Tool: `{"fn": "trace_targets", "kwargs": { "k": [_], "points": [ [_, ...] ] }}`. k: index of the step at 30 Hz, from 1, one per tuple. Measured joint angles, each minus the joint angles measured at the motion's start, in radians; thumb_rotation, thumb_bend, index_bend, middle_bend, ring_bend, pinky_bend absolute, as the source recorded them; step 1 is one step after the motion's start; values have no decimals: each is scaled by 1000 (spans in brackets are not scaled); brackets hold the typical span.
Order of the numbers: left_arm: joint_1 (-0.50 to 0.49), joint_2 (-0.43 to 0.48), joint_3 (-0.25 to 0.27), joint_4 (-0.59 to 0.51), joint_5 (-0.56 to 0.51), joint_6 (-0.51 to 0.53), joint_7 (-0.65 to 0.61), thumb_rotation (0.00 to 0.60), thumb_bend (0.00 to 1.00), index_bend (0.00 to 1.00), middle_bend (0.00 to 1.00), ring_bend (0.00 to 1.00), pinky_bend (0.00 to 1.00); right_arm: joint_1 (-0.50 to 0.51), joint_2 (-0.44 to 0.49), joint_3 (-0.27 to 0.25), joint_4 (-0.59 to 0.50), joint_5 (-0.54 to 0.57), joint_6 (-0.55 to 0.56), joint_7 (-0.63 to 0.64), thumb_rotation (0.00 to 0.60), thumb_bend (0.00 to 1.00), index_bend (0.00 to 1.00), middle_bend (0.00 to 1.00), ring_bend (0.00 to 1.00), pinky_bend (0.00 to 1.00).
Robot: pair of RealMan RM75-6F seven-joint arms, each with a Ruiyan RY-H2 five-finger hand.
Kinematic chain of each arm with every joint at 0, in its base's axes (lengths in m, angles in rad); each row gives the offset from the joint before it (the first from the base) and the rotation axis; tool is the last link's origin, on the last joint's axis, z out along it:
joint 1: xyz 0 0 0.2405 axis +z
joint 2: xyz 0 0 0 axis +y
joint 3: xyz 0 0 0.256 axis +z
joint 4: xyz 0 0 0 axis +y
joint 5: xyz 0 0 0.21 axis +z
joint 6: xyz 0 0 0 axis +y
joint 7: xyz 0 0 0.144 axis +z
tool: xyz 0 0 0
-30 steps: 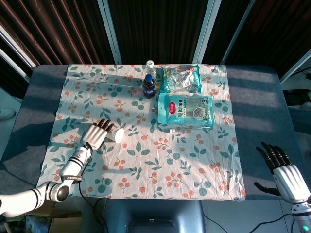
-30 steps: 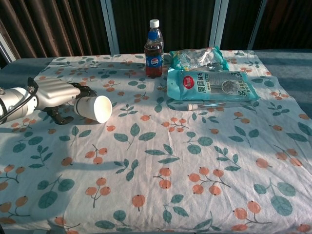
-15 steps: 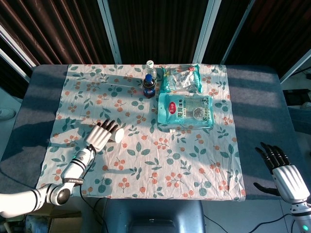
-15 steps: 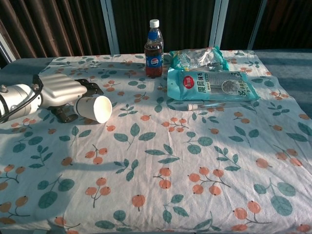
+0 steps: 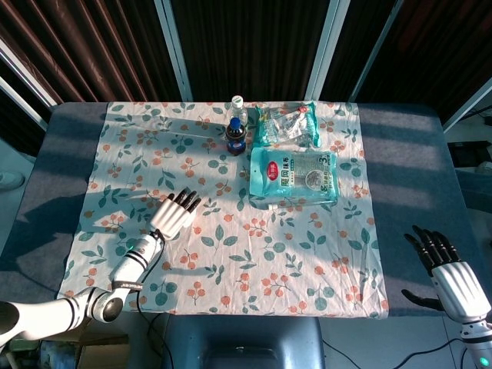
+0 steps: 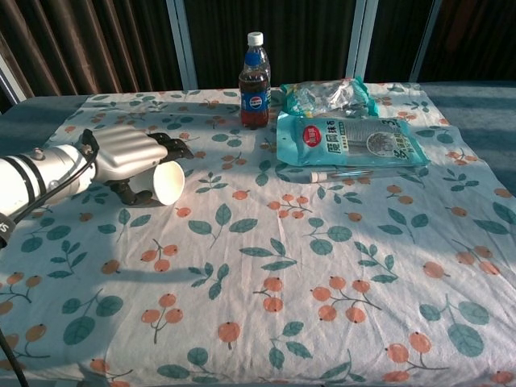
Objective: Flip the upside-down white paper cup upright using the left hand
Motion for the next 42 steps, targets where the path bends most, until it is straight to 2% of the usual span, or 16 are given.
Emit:
{"fn": "trace_targets", "kwargs": {
  "k": [6, 11, 16, 20, 25, 31, 37, 42],
  "points": [
    [-3, -18, 3, 28, -22, -8, 21, 600, 437, 0, 30, 55, 267, -2, -1, 0, 4, -3, 7, 6, 600, 58, 0, 0, 0, 181],
    [2, -23, 1, 34, -19, -5, 3, 600, 434, 5, 139, 172, 322, -2, -2, -1, 5, -4, 6, 4, 600, 58, 0, 0, 0, 181],
    [10, -31, 0, 48, 28, 5, -55, 600, 431, 126, 322, 363, 426, -1, -3, -1, 4, -2, 2, 1, 600, 58, 0, 0, 0, 181],
    [20, -43, 2, 84, 79, 10, -114, 600, 426, 185, 390, 433, 465, 0, -3, -1, 3, -1, 1, 0, 600, 58, 0, 0, 0, 181],
    [29, -47, -8, 95, 87, 9, -149, 600, 423, 190, 386, 440, 469, 0, -2, -1, 2, -1, -1, 0, 600, 59, 0, 0, 0, 181],
    [38, -26, -43, 45, 76, 8, -220, 600, 422, 178, 336, 403, 461, 0, -2, -1, 3, -1, -1, 0, 600, 58, 0, 0, 0, 181],
    [56, -7, -86, -6, 71, 4, -370, 600, 417, 155, 325, 385, 459, 2, -2, -2, 2, 0, -6, -4, 600, 59, 0, 0, 0, 181],
    [77, -6, -121, -18, 95, 9, -546, 600, 417, 136, 313, 366, 459, 4, -1, -2, -1, 2, -12, -5, 600, 58, 0, 0, 0, 181]
  ]
}}
